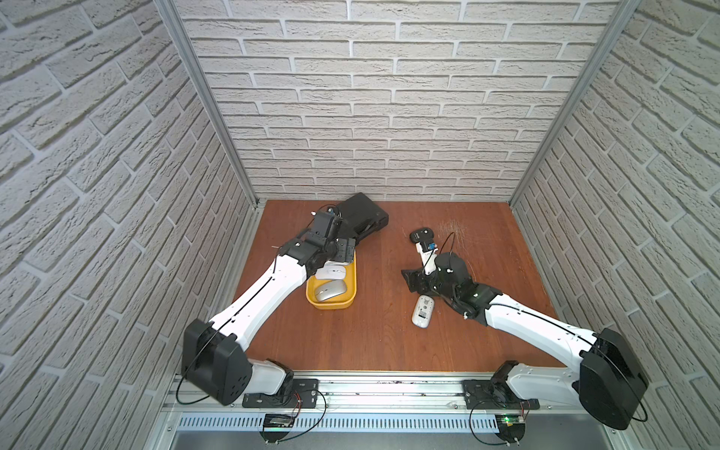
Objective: Put the mouse in the storage box
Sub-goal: Pick up the mouse from the center of the board.
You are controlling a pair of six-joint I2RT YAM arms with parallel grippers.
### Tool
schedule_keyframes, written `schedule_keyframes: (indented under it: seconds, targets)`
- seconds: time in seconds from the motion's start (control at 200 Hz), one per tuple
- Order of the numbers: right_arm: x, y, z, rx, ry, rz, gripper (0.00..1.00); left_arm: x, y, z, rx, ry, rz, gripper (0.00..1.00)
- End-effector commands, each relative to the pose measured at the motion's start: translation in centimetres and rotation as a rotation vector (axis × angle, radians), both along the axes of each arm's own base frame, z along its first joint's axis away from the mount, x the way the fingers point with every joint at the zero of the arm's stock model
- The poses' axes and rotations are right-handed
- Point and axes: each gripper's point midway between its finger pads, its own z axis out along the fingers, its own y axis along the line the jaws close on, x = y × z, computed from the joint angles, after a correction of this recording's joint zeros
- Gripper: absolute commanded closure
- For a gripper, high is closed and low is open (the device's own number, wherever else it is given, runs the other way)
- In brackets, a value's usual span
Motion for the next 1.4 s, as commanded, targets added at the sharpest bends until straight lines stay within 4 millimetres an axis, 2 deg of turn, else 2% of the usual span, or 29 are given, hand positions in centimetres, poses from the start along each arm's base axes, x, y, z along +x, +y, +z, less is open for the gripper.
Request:
schedule_keyframes:
  seconds: [0.0,0.145,0.355,0.485,0.655,0.695,0.715,0.76,0.865,1.0,1.12,1.395]
  targets:
    - [-0.1,-3.3,-2.4,-0.020,0.148,-0.154,0.18,-3.1,-0.5,-1.3,-0.101,0.090,-0.039,0.04]
    - [1.0,-5.7,-5.0,-0.004,0.304,-0.233,0.18,-5.9,-0.3,-2.0,-0.173,0.126,-0.053,0.04]
    - [3.9,-6.4,-7.0,0.017,0.402,-0.264,0.18,-8.1,0.2,-2.4,-0.221,0.132,-0.056,0.04]
    - [6.7,-6.8,-7.8,-0.009,0.456,-0.354,0.17,-8.7,0.5,-2.8,-0.216,0.144,-0.048,0.04]
    - [11.0,-6.6,-8.0,0.032,0.555,-0.546,0.12,-9.1,1.0,-2.8,-0.211,0.140,-0.039,0.04]
    - [12.0,-6.8,-7.4,0.056,0.562,-0.603,0.12,-9.1,1.1,-2.7,-0.213,0.138,-0.035,0.04]
    - [12.4,-7.0,-8.5,0.055,0.591,-0.638,0.12,-9.1,1.1,-2.7,-0.213,0.136,-0.036,0.04]
    - [13.4,-7.0,-8.7,0.102,0.611,-0.696,0.12,-9.3,1.2,-2.7,-0.211,0.136,-0.033,0.04]
    - [15.2,-7.4,-8.6,0.178,0.635,-0.837,0.10,-9.6,1.6,-2.7,-0.206,0.136,-0.023,0.04]
    - [17.3,-7.0,-7.8,0.238,0.630,-0.912,0.09,-10.0,2.0,-2.8,-0.196,0.134,-0.016,0.04]
    - [18.4,-6.9,-8.6,0.260,0.642,-0.959,0.05,-10.1,2.2,-2.8,-0.193,0.132,-0.012,0.03]
    - [19.5,-7.0,-10.9,0.264,0.669,-1.034,0.03,-10.4,2.4,-2.9,-0.185,0.130,-0.007,0.03]
